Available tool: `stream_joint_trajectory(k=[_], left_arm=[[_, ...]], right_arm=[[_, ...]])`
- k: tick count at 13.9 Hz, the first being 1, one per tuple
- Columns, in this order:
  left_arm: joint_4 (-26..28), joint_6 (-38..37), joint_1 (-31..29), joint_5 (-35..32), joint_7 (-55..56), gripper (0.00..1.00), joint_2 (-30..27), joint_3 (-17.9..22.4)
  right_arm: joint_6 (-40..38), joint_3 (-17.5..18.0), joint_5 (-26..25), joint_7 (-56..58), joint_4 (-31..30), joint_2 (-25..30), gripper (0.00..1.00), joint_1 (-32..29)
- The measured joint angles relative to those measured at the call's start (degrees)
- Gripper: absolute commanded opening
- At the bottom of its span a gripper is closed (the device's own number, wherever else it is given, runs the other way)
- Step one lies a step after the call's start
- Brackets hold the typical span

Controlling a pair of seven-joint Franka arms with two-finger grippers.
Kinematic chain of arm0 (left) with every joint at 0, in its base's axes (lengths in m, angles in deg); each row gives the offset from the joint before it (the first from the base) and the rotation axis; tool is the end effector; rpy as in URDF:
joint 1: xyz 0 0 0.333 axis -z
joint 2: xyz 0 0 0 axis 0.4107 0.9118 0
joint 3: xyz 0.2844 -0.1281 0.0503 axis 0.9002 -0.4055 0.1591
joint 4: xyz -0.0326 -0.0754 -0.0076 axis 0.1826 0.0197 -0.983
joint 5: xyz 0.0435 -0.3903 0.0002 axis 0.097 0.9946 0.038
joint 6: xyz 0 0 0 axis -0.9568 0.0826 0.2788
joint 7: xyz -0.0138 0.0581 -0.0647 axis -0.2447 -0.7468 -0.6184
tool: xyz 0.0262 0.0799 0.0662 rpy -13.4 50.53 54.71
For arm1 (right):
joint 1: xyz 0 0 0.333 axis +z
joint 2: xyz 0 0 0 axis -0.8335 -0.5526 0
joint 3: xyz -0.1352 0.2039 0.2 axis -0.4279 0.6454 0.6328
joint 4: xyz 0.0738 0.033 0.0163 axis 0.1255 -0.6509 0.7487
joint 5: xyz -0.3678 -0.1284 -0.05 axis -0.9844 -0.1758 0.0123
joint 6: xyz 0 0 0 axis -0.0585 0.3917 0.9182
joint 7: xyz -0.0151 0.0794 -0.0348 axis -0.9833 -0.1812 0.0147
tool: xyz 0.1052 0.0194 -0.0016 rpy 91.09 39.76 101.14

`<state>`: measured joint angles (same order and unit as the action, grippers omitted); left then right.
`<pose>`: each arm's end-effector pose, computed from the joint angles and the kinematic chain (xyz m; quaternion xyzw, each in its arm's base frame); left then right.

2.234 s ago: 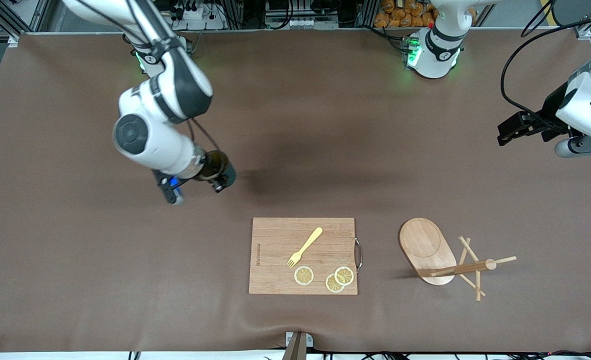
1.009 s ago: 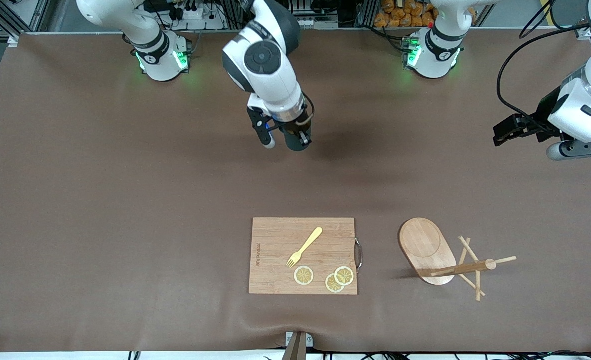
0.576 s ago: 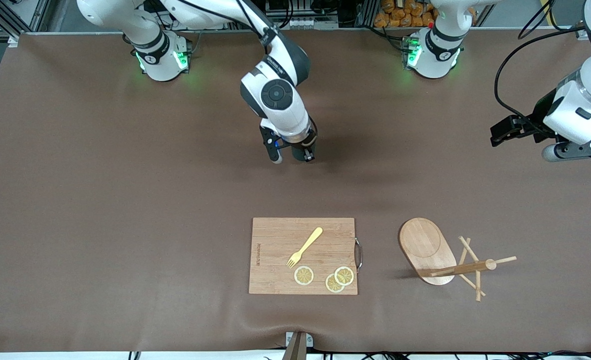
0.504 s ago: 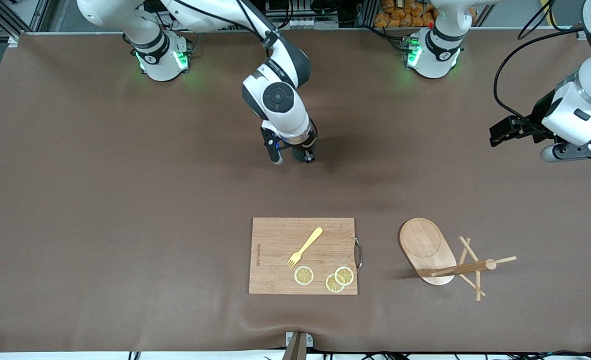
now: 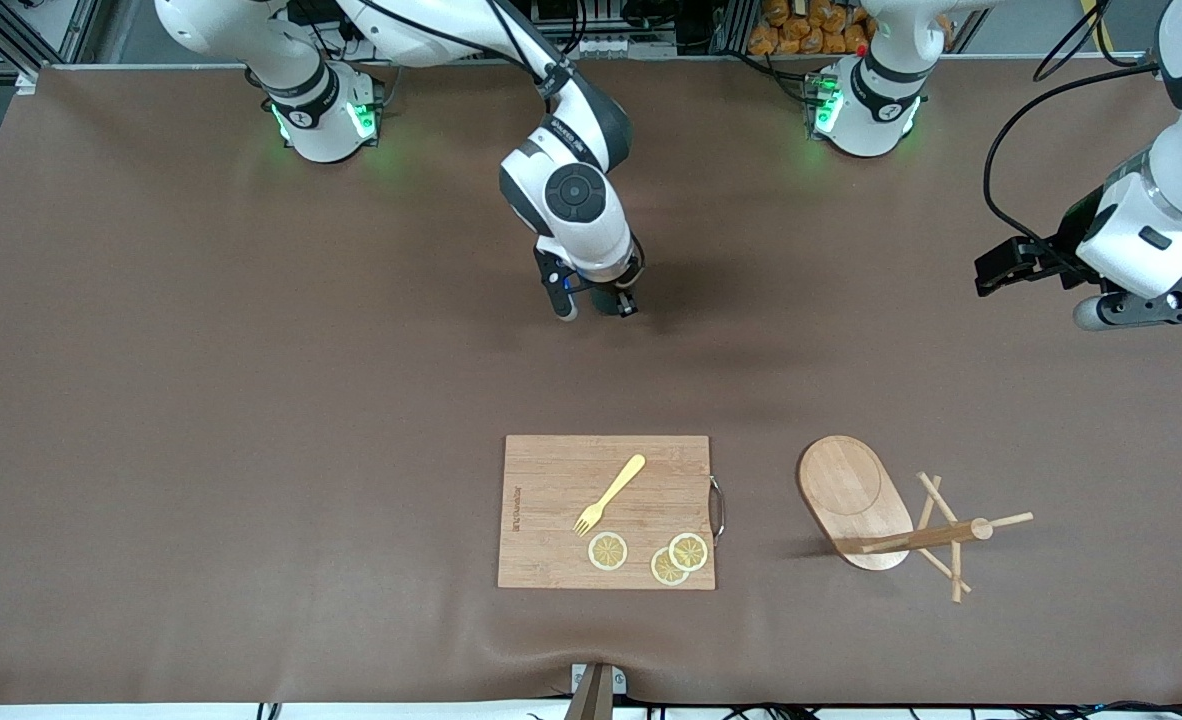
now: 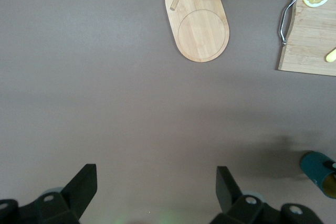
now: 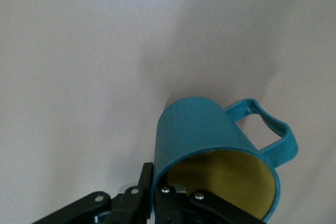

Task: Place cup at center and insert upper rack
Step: 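Lower the mug onto the table and open the right gripper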

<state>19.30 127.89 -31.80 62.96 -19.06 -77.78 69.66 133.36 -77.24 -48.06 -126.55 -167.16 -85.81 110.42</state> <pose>0.5635 -0.0690 0.5853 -0.9984 -0.0440 0.0360 0.0036 0.4184 0.5467 0.2554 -0.8195 0.5639 0.0928 0.0424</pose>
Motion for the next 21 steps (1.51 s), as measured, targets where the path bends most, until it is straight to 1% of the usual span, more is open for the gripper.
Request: stream_joint_trajectory(k=[4, 9, 10, 11, 12, 13, 14, 21], left_arm=[[-0.01, 0.11, 0.00, 0.00, 0.00, 1.00, -0.01, -0.36], [-0.03, 0.16, 0.00, 0.00, 0.00, 1.00, -0.01, -0.37], [-0.03, 0.16, 0.00, 0.00, 0.00, 1.00, -0.01, -0.37], [-0.04, 0.17, 0.00, 0.00, 0.00, 1.00, -0.01, -0.38], [-0.03, 0.18, 0.00, 0.00, 0.00, 1.00, -0.01, -0.41], [-0.04, 0.19, 0.00, 0.00, 0.00, 1.00, -0.01, -0.43], [-0.04, 0.20, 0.00, 0.00, 0.00, 1.00, -0.01, -0.49], [-0.20, 0.19, 0.01, 0.00, 0.70, 1.00, -0.22, -2.34]], right_arm=[[0.56, -0.01, 0.00, 3.98, 0.31, 0.00, 0.00, 2.31], [1.70, -0.10, 0.00, 4.99, 0.38, -0.16, 0.01, 2.39], [1.79, -0.10, 0.00, 5.01, 0.36, -0.31, 0.08, 2.39], [1.92, -0.10, 0.00, 5.04, 0.36, -0.51, 0.12, 2.39], [2.18, -0.10, 0.00, 5.09, 0.36, -0.72, 0.30, 2.41], [2.54, -0.10, 0.00, 5.11, 0.36, -0.91, 0.51, 2.42], [2.73, -0.10, 0.00, 5.15, 0.36, -1.02, 1.00, 2.43], [2.70, -0.40, -0.06, 6.35, 0.81, -0.92, 1.00, 2.83]])
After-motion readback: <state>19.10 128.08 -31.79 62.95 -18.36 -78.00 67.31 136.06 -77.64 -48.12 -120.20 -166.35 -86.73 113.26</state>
